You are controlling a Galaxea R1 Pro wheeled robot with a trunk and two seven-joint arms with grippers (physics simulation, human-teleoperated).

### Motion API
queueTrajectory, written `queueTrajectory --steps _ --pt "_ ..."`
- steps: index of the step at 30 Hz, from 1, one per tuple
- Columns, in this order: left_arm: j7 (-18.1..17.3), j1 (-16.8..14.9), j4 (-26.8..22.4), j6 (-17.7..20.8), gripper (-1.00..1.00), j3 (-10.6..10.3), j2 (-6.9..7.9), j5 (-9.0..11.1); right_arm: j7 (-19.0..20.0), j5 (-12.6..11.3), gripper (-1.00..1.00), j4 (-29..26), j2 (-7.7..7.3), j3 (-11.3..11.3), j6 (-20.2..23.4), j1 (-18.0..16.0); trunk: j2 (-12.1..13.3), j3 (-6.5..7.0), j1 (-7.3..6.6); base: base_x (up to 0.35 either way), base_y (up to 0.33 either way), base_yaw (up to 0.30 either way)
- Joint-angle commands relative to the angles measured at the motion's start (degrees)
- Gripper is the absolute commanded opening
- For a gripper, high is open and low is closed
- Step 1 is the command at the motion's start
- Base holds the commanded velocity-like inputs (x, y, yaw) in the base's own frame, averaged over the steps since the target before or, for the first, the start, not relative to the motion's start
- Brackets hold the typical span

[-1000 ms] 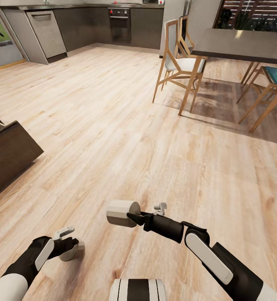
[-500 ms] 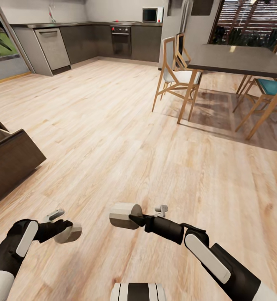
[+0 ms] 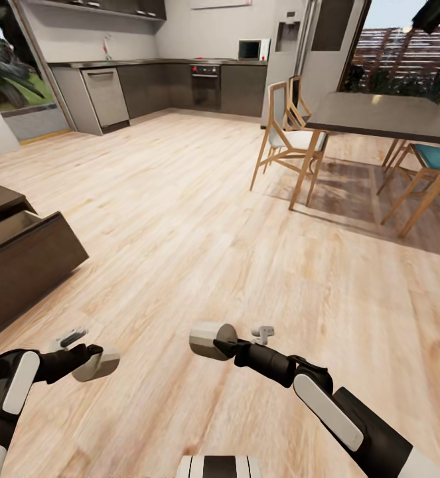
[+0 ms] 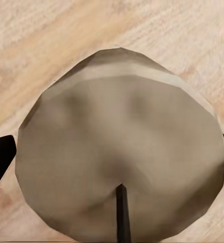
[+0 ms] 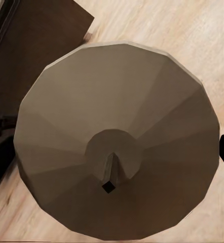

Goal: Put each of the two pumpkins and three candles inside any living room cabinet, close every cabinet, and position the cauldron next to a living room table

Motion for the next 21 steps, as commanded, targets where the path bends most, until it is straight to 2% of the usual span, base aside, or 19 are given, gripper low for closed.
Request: queueTrajectory --steps 1,7,18,21 --pt "-0.04 -0.04 0.0 0.28 -1.0 0.08 -0.02 0.09 -0.13 -0.27 -1.0 0.0 -0.01 0.05 0.13 -0.03 0.0 0.15 -0.04 -0.076 0.0 0.245" --pt "0.01 -0.04 0.43 0.22 -1.0 0.05 -0.1 0.1 -2.42 -0.16 -1.0 0.05 0.05 0.22 0.09 -0.03 0.08 1.12 -0.2 -0.022 0.0 0.197" --pt "0.01 -0.04 0.61 0.19 -1.0 -0.12 -0.24 0.1 -3.34 -0.22 -1.0 2.92 0.05 0.23 -0.73 -0.03 0.23 2.89 -0.48 0.0 0.0 0.012" --pt "0.01 -0.04 0.61 0.19 -1.0 -0.16 -0.27 0.1 -3.37 0.05 -1.0 3.04 0.04 0.27 -0.64 -0.03 0.27 3.54 -0.56 0.0 0.0 0.145"
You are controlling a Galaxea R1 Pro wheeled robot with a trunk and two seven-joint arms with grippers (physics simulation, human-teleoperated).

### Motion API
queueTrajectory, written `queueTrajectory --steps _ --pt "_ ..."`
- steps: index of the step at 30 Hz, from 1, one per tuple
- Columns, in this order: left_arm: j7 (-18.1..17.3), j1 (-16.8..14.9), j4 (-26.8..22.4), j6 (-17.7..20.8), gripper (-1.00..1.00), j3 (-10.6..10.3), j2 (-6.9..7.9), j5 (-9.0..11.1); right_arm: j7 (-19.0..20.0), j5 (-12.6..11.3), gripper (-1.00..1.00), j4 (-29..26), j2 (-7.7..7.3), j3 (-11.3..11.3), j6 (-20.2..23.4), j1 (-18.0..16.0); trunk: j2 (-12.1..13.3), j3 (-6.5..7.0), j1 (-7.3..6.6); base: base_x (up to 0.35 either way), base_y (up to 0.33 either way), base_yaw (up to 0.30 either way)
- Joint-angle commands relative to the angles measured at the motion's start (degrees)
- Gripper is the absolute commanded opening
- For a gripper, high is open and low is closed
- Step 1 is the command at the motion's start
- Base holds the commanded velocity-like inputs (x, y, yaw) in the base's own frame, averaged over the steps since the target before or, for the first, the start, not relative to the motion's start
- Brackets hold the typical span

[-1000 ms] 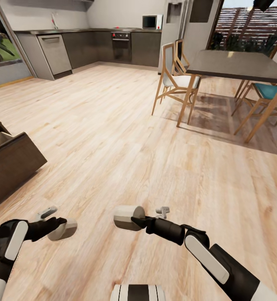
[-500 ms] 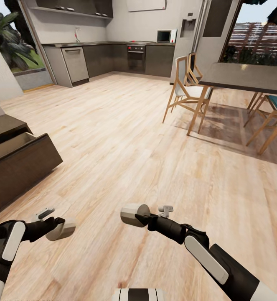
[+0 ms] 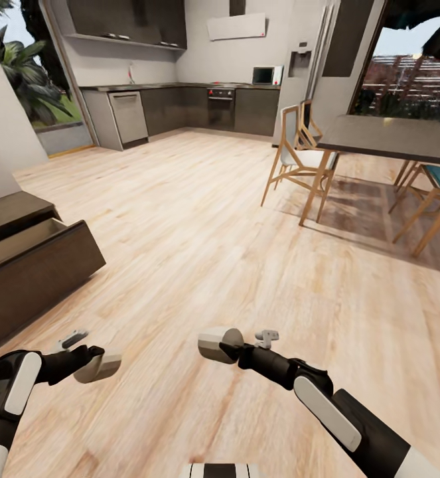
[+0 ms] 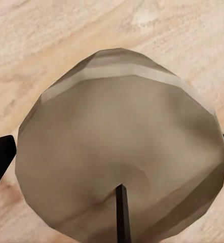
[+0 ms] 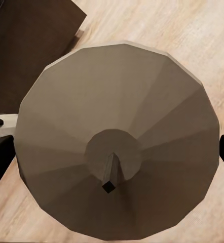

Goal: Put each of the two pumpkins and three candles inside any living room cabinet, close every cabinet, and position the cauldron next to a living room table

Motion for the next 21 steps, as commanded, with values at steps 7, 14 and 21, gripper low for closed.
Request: queueTrajectory --steps 7,14,21 --pt "-0.03 -0.04 -0.45 0.27 -1.0 0.1 -0.25 0.04 -0.06 1.3 -1.0 0.12 -0.03 0.23 0.19 -0.03 -0.02 -0.06 -0.01 0.0 0.0 0.257" --pt "-0.03 -0.04 -0.56 0.19 -1.0 0.2 -0.37 -0.04 -0.13 1.31 -1.0 0.31 -0.03 0.28 0.2 -0.03 -0.02 -0.24 -0.01 0.024 0.0 0.271" --pt "0.04 0.04 -0.62 0.18 -1.0 0.07 -0.55 -0.35 -0.17 2.0 -1.0 1.11 -0.03 0.29 0.11 -0.03 -0.02 -0.51 -0.01 0.103 0.0 0.258"
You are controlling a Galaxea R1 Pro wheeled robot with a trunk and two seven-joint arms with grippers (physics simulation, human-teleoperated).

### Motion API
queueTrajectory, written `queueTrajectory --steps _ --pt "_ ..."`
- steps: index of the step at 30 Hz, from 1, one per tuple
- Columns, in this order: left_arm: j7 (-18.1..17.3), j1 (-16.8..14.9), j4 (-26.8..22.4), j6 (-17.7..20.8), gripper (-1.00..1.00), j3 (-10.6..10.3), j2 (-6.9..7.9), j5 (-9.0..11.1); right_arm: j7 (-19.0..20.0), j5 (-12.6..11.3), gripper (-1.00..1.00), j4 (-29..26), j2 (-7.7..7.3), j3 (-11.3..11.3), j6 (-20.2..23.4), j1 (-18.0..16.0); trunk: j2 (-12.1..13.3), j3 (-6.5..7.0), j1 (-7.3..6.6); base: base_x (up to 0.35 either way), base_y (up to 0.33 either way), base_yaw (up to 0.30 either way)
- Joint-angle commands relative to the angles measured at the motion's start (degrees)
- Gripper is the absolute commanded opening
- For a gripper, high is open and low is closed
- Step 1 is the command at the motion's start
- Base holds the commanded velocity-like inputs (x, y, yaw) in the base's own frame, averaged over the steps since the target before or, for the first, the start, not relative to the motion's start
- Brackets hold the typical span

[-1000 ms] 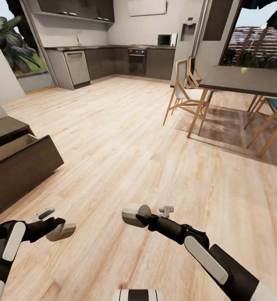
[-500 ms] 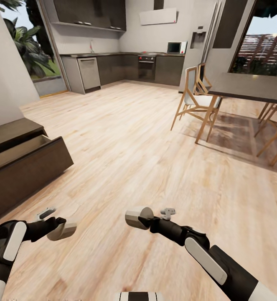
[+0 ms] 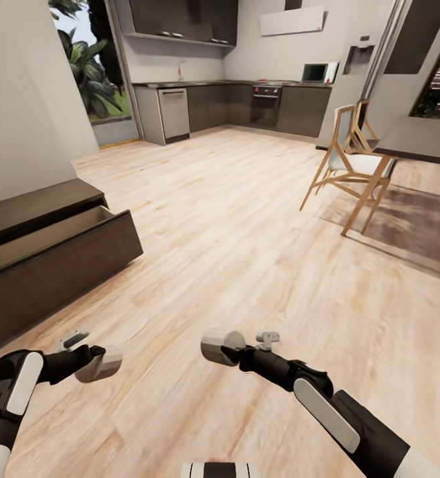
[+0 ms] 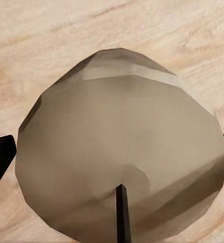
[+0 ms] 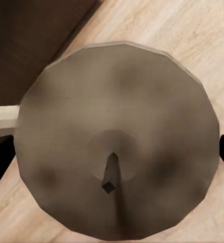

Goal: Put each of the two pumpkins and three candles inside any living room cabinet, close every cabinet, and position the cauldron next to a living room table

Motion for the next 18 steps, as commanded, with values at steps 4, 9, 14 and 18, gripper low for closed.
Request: queueTrajectory --steps 4,9,14,18 --pt "-0.04 -0.04 0.1 0.27 -1.0 0.06 -0.03 0.25 -0.08 2.32 -1.0 -0.06 -0.04 -0.02 0.11 -0.04 -0.02 -0.22 0.01 0.316 0.0 0.158" --pt "-0.04 -0.04 0.2 0.27 -1.0 -0.01 -0.06 0.21 -0.01 3.19 -1.0 -0.06 -0.04 -0.13 0.03 -0.04 -0.02 -0.26 0.01 0.335 0.0 0.024" --pt "-0.04 -0.05 0.42 0.24 -1.0 -0.03 -0.1 0.22 0.04 3.46 -1.0 1.95 -0.04 -0.22 0.01 -0.04 -0.02 -0.26 0.01 0.338 0.0 0.002" --pt "-0.04 -0.04 0.52 0.23 -1.0 -0.09 -0.14 0.24 0.13 3.48 -1.0 2.9 -0.04 -0.13 0.01 -0.04 -0.02 -0.26 0.01 0.337 0.0 0.0"
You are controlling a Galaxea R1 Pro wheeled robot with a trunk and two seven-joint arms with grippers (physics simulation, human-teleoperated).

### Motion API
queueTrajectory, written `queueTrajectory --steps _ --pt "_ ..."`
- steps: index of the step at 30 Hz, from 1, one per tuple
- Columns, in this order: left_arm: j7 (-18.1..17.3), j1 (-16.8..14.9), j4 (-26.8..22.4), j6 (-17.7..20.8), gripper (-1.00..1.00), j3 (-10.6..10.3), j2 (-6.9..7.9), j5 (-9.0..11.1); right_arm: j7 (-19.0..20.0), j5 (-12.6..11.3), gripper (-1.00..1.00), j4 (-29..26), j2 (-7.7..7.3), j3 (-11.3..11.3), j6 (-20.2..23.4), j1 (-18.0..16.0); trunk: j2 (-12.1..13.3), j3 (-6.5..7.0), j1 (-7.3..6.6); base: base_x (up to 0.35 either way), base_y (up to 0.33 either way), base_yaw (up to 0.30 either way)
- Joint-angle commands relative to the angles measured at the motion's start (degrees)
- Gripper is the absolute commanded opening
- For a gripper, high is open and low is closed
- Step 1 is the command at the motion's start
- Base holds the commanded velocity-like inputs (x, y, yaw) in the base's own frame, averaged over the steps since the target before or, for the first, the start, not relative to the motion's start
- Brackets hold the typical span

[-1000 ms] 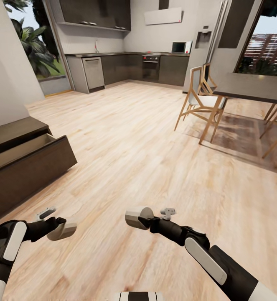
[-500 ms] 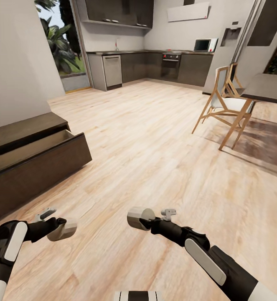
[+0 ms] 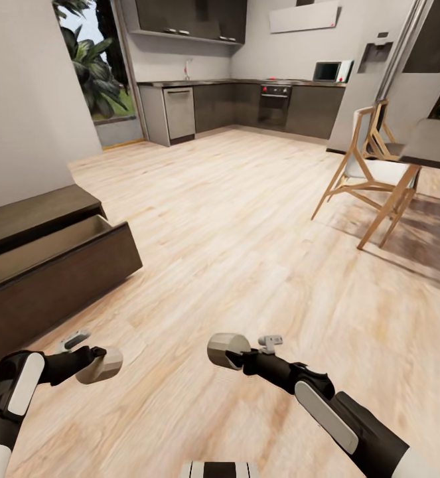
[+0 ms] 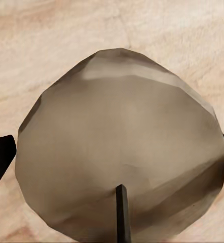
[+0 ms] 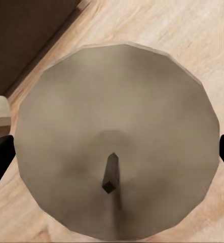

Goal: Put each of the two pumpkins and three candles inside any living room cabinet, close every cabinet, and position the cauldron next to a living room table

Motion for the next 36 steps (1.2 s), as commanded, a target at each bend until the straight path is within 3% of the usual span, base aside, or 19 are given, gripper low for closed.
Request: queueTrajectory --steps 1,13,31,36 --pt "-0.05 -0.04 -0.02 0.28 -1.0 0.07 -0.03 0.31 -0.07 -0.4 -1.0 0.01 -0.04 0.06 0.12 -0.05 -0.02 -0.04 0.02 0.329 0.0 0.0" --pt "-0.05 -0.04 0.0 0.29 -1.0 0.01 -0.07 0.42 -0.45 -0.24 -1.0 -0.46 -0.05 0.03 0.27 -0.05 -0.02 -0.04 0.02 0.238 -0.053 0.121" --pt "-0.05 -0.04 0.02 0.22 -1.0 -0.04 -0.25 0.49 -3.97 -0.03 -1.0 -0.36 -0.04 0.24 0.27 -0.05 -0.02 -0.44 0.02 0.008 -0.006 0.274" --pt "-0.05 -0.06 0.09 0.22 -1.0 -0.04 -0.29 0.49 -3.98 -0.11 -1.0 -0.05 -0.04 0.06 0.29 -0.05 -0.02 -0.82 0.02 0.0 0.0 0.078"
